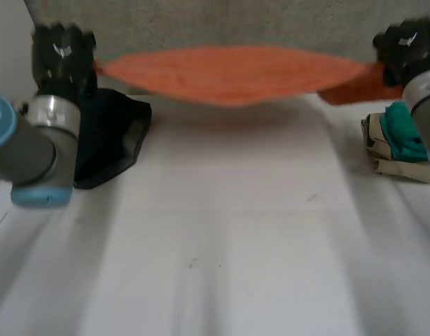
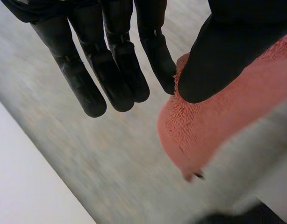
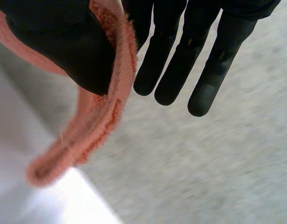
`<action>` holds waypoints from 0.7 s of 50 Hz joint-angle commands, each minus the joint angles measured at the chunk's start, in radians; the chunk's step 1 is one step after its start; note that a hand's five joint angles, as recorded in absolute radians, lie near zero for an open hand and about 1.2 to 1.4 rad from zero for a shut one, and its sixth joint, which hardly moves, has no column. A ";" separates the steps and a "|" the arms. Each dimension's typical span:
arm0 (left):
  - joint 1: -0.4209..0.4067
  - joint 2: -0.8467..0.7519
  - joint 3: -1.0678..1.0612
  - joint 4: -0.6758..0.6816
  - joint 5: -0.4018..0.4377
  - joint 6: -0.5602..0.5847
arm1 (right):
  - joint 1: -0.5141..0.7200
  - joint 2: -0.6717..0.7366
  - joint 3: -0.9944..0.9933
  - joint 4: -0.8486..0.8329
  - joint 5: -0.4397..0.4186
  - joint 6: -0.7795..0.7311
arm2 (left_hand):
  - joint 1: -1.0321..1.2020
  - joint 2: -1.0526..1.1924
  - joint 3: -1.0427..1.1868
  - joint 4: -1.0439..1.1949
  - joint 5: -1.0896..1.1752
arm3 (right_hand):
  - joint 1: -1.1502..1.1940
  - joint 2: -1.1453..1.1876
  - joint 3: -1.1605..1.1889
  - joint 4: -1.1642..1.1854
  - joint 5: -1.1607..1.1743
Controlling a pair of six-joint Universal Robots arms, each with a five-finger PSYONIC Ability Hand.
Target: Fold the laundry.
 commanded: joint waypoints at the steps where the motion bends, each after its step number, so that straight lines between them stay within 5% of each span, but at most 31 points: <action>1: 0.023 0.085 -0.265 -0.064 0.035 0.005 | -0.007 -0.018 0.151 0.133 -0.059 -0.049 | 0.242 0.196 0.200 0.192 0.234 | 0.263 0.214 0.202 0.197 0.195; 7: 0.053 0.226 -0.462 -0.295 0.054 0.049 | -0.099 -0.074 0.297 0.406 -0.050 -0.242 | 0.242 0.196 0.200 0.192 0.234 | 0.263 0.214 0.202 0.197 0.195; 12: 0.073 0.379 -0.609 -0.686 0.064 0.224 | -0.178 -0.178 0.418 0.653 -0.030 -0.422 | 0.242 0.196 0.200 0.192 0.234 | 0.263 0.214 0.202 0.197 0.195; 17: 0.122 0.504 -0.653 -0.900 0.070 0.315 | -0.276 -0.296 0.545 0.784 -0.022 -0.599 | 0.242 0.196 0.200 0.192 0.234 | 0.263 0.214 0.202 0.197 0.195; 27: 0.120 0.461 -0.544 -0.749 0.103 0.312 | -0.264 -0.270 0.549 0.588 -0.027 -0.583 | 0.242 0.196 0.200 0.192 0.234 | 0.263 0.214 0.202 0.197 0.195; 35: 0.008 0.179 -0.329 -0.373 0.086 0.278 | -0.161 -0.103 0.427 0.286 -0.016 -0.467 | 0.242 0.196 0.200 0.192 0.234 | 0.263 0.214 0.202 0.197 0.195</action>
